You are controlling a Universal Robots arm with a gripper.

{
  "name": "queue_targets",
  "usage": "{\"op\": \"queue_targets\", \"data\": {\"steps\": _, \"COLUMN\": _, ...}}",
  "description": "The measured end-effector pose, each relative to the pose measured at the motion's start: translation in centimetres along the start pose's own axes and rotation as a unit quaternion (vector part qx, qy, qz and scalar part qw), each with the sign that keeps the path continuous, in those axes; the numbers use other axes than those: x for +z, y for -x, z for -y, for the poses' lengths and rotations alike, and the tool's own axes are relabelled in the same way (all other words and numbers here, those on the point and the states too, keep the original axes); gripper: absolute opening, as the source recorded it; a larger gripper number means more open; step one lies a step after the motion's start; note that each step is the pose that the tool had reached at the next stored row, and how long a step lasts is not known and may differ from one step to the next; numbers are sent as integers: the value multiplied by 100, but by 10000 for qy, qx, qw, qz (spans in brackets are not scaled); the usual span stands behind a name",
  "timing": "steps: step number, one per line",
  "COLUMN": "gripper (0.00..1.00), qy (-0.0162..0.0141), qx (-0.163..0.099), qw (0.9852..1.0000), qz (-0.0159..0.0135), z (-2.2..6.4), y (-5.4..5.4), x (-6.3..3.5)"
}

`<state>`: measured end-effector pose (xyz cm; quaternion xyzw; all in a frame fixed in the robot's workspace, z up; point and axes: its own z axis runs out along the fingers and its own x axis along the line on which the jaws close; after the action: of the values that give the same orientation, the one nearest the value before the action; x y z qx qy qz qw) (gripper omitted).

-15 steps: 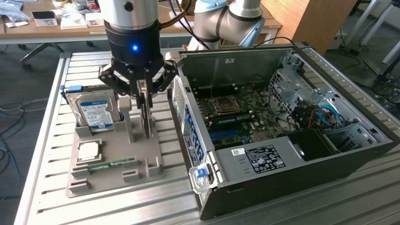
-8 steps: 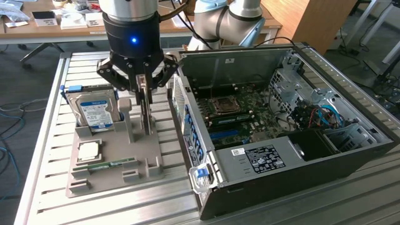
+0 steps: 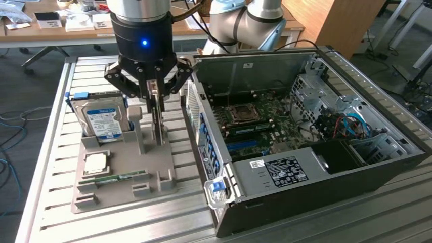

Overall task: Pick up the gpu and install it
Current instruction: 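Pick up the gpu and move the gpu toward the slot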

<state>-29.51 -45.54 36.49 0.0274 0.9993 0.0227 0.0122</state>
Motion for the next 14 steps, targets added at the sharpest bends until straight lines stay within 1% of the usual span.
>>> {"op": "queue_targets", "data": {"steps": 4, "gripper": 27, "qy": -1, "qx": 0, "qw": 10000, "qz": 0, "z": -1, "y": 1, "x": -25}}
{"op": "queue_targets", "data": {"steps": 11, "gripper": 27, "qy": 0, "qx": 0, "qw": 10000, "qz": 0, "z": -6, "y": 4, "x": -133}}
{"op": "queue_targets", "data": {"steps": 14, "gripper": 27, "qy": 1, "qx": 0, "qw": 10000, "qz": 1, "z": -6, "y": 4, "x": -135}}
